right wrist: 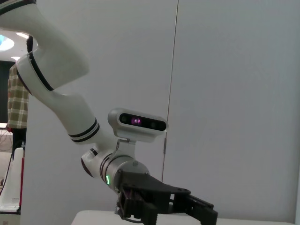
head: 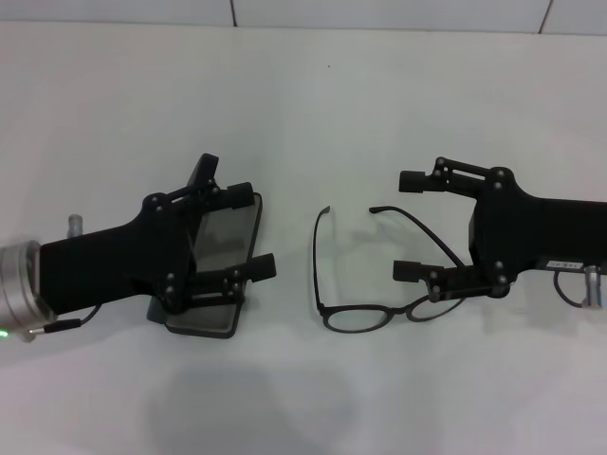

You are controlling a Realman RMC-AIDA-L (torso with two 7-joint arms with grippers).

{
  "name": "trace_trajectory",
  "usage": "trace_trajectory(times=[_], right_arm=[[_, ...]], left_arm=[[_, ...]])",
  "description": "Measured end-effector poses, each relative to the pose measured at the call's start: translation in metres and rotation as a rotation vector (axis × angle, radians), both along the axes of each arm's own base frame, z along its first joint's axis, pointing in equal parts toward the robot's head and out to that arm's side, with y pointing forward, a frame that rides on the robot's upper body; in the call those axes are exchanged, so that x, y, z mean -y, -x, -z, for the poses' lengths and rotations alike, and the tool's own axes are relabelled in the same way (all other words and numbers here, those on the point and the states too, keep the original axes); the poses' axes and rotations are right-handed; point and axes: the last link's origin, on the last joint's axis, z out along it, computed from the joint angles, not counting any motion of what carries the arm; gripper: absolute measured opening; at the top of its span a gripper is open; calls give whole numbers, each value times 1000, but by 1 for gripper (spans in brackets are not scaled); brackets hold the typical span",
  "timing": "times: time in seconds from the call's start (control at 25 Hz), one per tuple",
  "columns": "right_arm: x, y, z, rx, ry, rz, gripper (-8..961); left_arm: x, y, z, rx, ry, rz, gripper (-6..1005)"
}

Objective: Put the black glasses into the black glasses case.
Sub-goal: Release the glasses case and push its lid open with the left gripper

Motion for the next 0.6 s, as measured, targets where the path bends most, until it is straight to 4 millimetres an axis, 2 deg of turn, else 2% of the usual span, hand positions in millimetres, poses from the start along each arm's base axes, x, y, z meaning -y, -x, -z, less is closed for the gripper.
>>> trace_trajectory(times=[0.4,0.52,0.6], right_arm=[[2,-3,-1,3,-11,-4,883],[3,-4,-1,5,-16,-8,882],[3,-5,-1,4,-17,-12,881]], left_arm=[[3,-1,4,38,-3,-42,876],[-4,3,-3,72,-2,-142,876],[-15,10,-17,94,1,-254,876]])
